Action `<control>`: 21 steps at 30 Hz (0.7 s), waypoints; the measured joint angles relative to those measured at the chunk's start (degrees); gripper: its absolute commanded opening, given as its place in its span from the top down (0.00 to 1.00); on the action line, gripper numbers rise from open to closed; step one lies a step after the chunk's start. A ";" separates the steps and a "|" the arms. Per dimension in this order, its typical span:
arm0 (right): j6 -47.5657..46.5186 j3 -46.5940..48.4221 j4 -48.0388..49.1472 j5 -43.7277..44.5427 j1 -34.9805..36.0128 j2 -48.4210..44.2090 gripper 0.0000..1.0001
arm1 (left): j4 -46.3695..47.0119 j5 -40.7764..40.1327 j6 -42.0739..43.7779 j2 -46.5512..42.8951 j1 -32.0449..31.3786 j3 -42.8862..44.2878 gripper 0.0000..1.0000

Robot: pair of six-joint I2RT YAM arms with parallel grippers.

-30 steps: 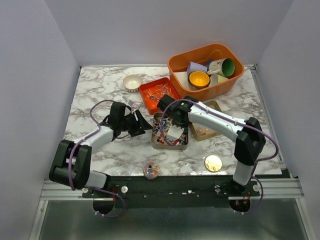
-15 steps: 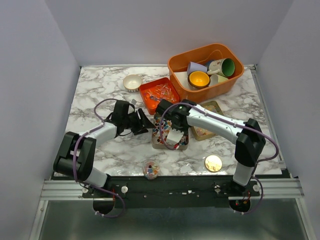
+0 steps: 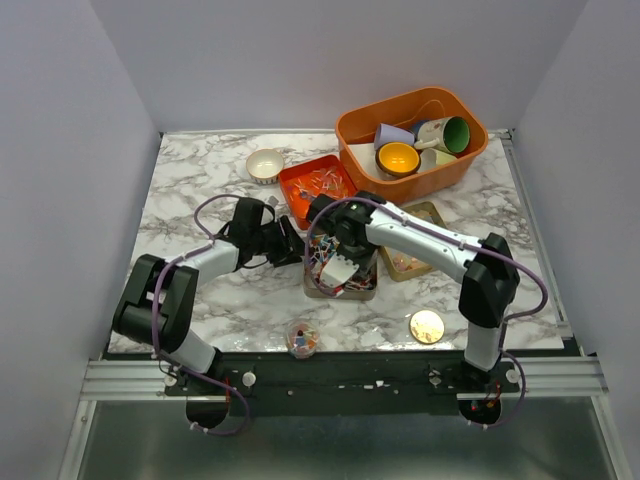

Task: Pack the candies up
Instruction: Scoop the fake candies from the storage box.

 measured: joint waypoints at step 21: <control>24.68 9.77 -2.03 -9.68 0.22 11.61 0.99 | 1.01 1.29 -3.13 5.25 -1.11 1.77 0.77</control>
